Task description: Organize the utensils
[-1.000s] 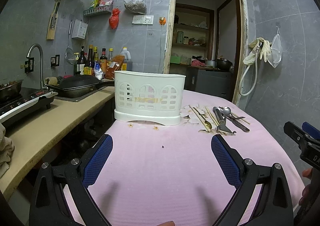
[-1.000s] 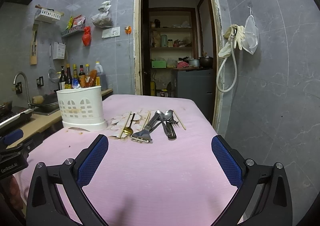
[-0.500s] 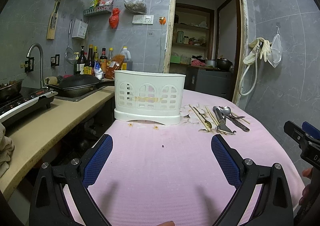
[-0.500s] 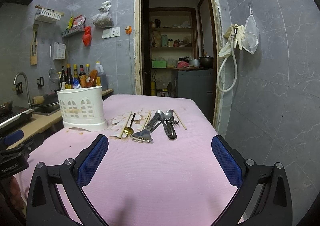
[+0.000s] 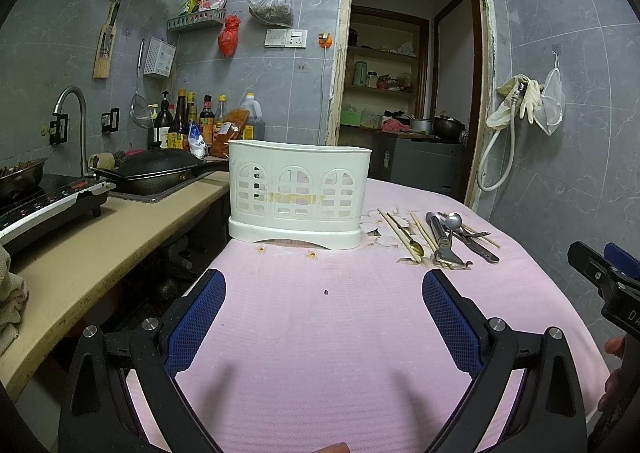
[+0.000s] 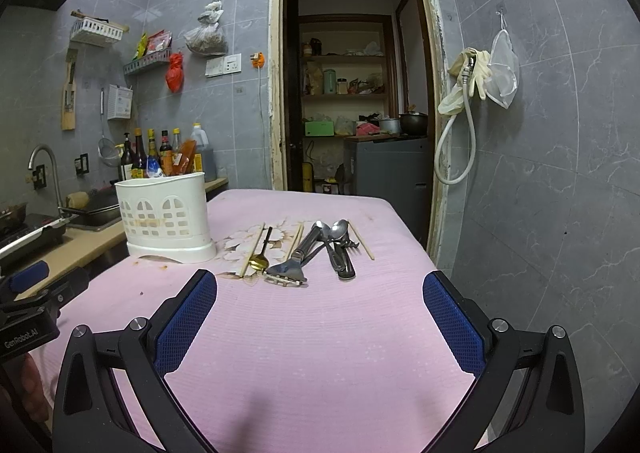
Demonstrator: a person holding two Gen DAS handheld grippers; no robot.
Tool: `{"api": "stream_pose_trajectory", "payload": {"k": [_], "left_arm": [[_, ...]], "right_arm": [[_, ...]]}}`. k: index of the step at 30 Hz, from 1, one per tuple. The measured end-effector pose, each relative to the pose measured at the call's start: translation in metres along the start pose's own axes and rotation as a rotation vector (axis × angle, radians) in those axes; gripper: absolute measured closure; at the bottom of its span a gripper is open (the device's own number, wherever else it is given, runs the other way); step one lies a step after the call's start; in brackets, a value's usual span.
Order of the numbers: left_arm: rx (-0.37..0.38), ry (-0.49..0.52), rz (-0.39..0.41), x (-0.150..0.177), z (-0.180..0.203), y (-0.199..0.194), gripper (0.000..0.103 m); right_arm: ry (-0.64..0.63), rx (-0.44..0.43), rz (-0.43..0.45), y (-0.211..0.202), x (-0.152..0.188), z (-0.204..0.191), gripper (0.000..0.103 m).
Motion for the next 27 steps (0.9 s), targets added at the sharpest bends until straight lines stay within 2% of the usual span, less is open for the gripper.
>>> {"api": "stream_pose_trajectory", "payload": {"k": [27], "left_arm": [[-0.002, 0.007, -0.002, 0.0025, 0.0011, 0.0006, 0.006]], "right_arm": [[0.001, -0.002, -0.002, 0.0008, -0.0004, 0.0001, 0.0]]}}
Point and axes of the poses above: each gripper's, at about its wrist camera, not at the fingertips, and y roughly the way its jaws point, z to its right, x to its underside, the point moved 9 cm from there along y, roughly the way its jaws point, and after that the axes turned 14 degrees about y, right-handed, at the moved point
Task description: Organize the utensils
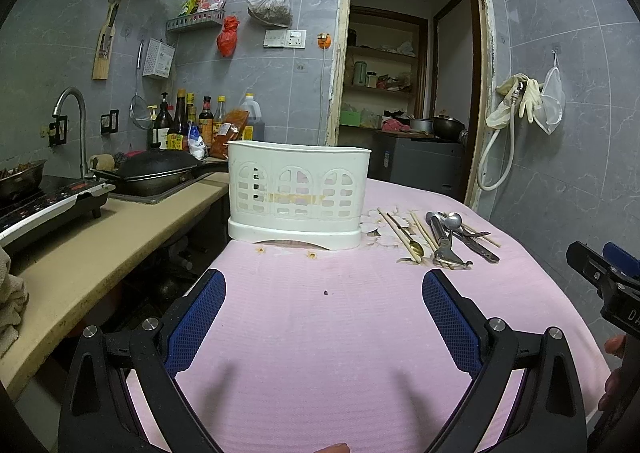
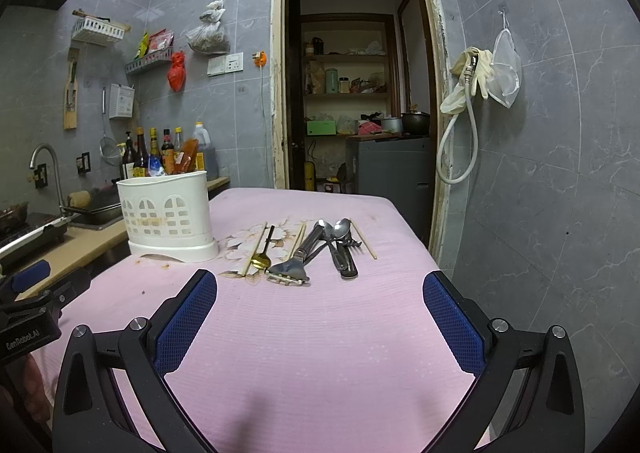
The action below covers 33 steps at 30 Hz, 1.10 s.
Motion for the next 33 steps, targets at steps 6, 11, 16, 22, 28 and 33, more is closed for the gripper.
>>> {"api": "stream_pose_trajectory", "payload": {"k": [6, 11, 16, 22, 28, 33], "left_arm": [[-0.005, 0.017, 0.006, -0.01, 0.0, 0.002, 0.006], [0.016, 0.033, 0.004, -0.031, 0.0, 0.013, 0.006], [0.057, 0.026, 0.002, -0.059, 0.002, 0.032, 0.006], [0.15, 0.0, -0.068, -0.079, 0.016, 0.073, 0.007], [0.197, 0.002, -0.131, -0.094, 0.035, 0.111, 0.007], [0.206, 0.038, -0.17, -0.1, 0.05, 0.14, 0.008]], "right_arm": [[0.002, 0.003, 0.002, -0.001, 0.0, -0.003, 0.0], [0.002, -0.008, -0.001, 0.009, -0.012, 0.0, 0.0], [-0.018, -0.048, -0.045, 0.031, -0.032, 0.007, 0.0], [-0.057, -0.05, -0.08, 0.062, -0.058, 0.026, 0.0], [-0.108, -0.04, -0.195, 0.109, -0.072, 0.047, 0.0], [-0.104, -0.06, -0.273, 0.147, -0.076, 0.065, 0.0]]}}
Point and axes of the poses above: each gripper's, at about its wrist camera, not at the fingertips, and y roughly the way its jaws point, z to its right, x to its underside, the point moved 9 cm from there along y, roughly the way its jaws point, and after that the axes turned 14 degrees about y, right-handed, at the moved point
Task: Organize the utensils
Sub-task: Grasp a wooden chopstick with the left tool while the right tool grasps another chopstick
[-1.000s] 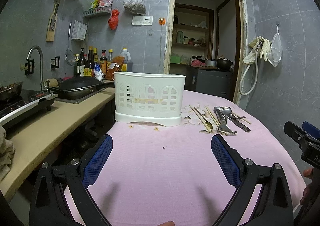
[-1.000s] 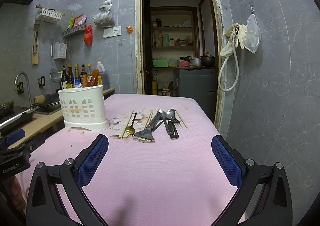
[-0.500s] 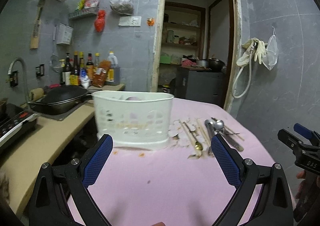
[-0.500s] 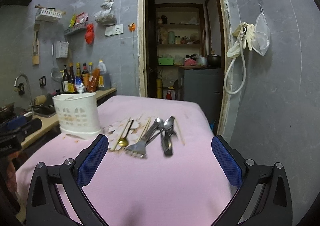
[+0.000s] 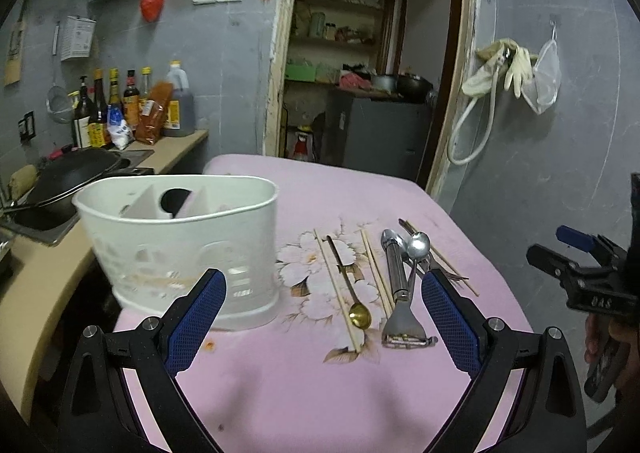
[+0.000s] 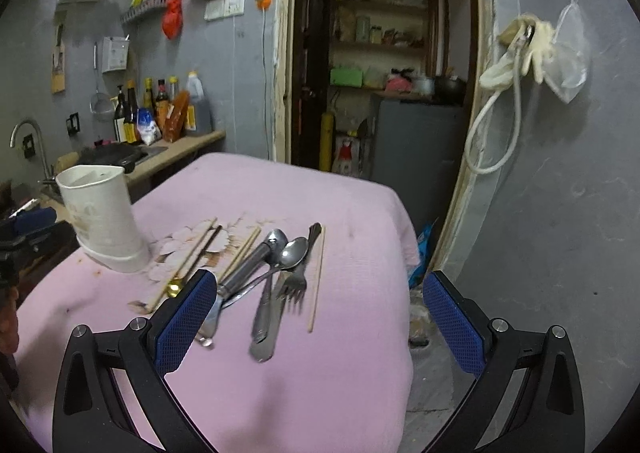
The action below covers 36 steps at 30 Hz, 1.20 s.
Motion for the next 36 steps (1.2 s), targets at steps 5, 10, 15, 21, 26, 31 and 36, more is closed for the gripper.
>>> {"api": "stream_pose_trajectory", "payload": {"k": [5, 10, 15, 21, 26, 31, 36], "left_arm": [[0.005, 0.03, -0.042, 0.001, 0.01, 0.033, 0.027], [-0.001, 0.044, -0.121, 0.008, 0.016, 0.067, 0.048], [-0.011, 0.034, -0.239, 0.021, 0.014, 0.104, 0.072], [0.016, 0.003, -0.33, 0.034, 0.013, 0.133, 0.084], [0.017, -0.016, -0.393, 0.041, 0.009, 0.151, 0.093], [0.024, -0.048, -0.429, 0.046, -0.002, 0.162, 0.094], [0.047, -0.068, -0.479, 0.045, -0.006, 0.17, 0.094]], "right_arm": [[0.061, -0.015, -0.077, 0.036, -0.006, 0.022, 0.011], [0.09, -0.015, -0.12, 0.069, -0.007, 0.036, 0.036], [0.054, -0.021, -0.168, 0.099, -0.006, 0.029, 0.062], [0.02, -0.067, -0.276, 0.138, 0.001, 0.02, 0.083], [0.027, -0.098, -0.376, 0.162, 0.009, 0.023, 0.09], [0.003, -0.107, -0.418, 0.174, 0.01, 0.021, 0.091], [-0.013, -0.083, -0.472, 0.186, 0.013, 0.02, 0.091]]}}
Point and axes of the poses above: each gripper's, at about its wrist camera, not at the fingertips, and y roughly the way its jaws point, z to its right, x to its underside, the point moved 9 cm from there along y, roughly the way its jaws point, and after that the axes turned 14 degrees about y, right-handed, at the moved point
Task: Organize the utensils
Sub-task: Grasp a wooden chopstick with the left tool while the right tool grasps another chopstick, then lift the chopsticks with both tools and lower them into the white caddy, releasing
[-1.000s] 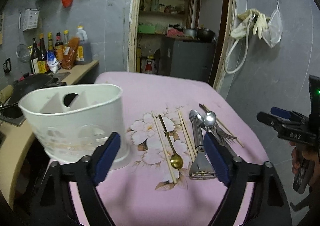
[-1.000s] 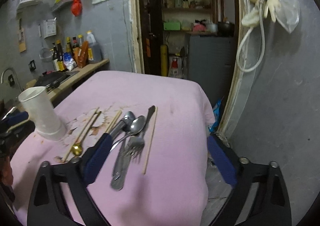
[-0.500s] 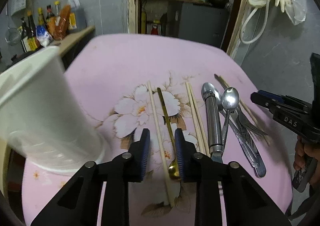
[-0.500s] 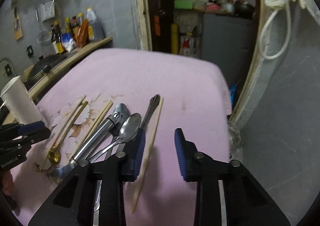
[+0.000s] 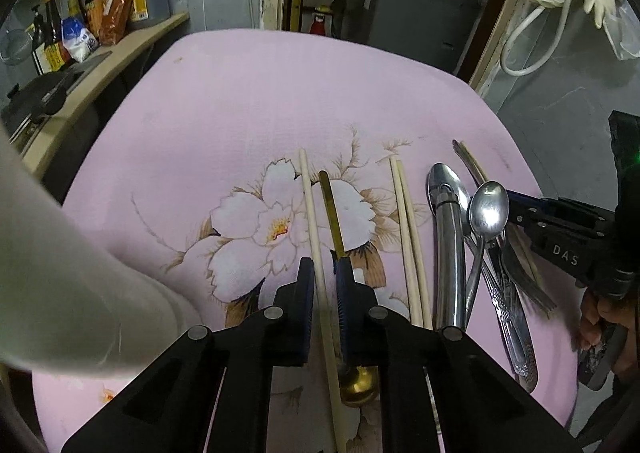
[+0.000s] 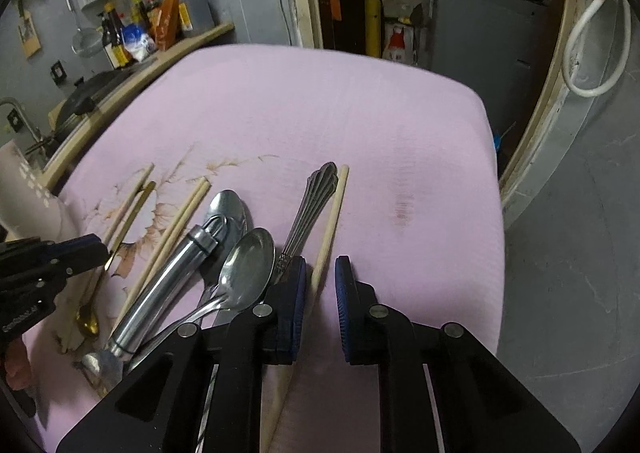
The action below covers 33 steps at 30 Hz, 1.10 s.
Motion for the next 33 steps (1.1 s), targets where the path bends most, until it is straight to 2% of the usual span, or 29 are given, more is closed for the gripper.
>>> {"api": "stream_pose_trajectory", "payload": {"k": [6, 8, 10, 13, 16, 21, 24, 29, 33], "left_arm": [[0.041, -0.02, -0.051, -0.007, -0.002, 0.007, 0.094], [0.057, -0.023, -0.06, -0.007, 0.0, 0.007, 0.097], [0.07, -0.021, -0.064, -0.008, 0.001, 0.006, 0.1], [0.083, -0.034, -0.048, -0.005, 0.006, 0.0, 0.1], [0.118, -0.056, -0.019, 0.001, 0.01, -0.009, 0.101], [0.175, -0.068, 0.076, 0.005, 0.02, -0.035, 0.101], [0.192, -0.052, 0.167, 0.003, 0.025, -0.059, 0.101], [0.199, -0.032, 0.32, -0.006, 0.027, -0.094, 0.101], [0.215, -0.054, 0.426, -0.016, 0.021, -0.119, 0.101]], "right_arm": [[0.008, 0.0, -0.051, 0.004, -0.004, 0.002, 0.09], [0.006, 0.0, -0.063, 0.004, -0.006, 0.001, 0.09], [0.014, 0.003, -0.063, 0.004, -0.006, 0.002, 0.095], [0.033, 0.0, -0.055, 0.004, -0.007, -0.004, 0.098], [0.111, -0.06, -0.047, -0.002, -0.005, 0.0, 0.1], [0.185, -0.12, -0.007, -0.019, 0.003, 0.004, 0.1], [0.232, -0.156, 0.055, -0.037, 0.007, 0.006, 0.1], [0.273, -0.227, 0.226, -0.081, 0.01, -0.005, 0.1], [0.249, -0.282, 0.381, -0.117, 0.005, -0.034, 0.1]]}}
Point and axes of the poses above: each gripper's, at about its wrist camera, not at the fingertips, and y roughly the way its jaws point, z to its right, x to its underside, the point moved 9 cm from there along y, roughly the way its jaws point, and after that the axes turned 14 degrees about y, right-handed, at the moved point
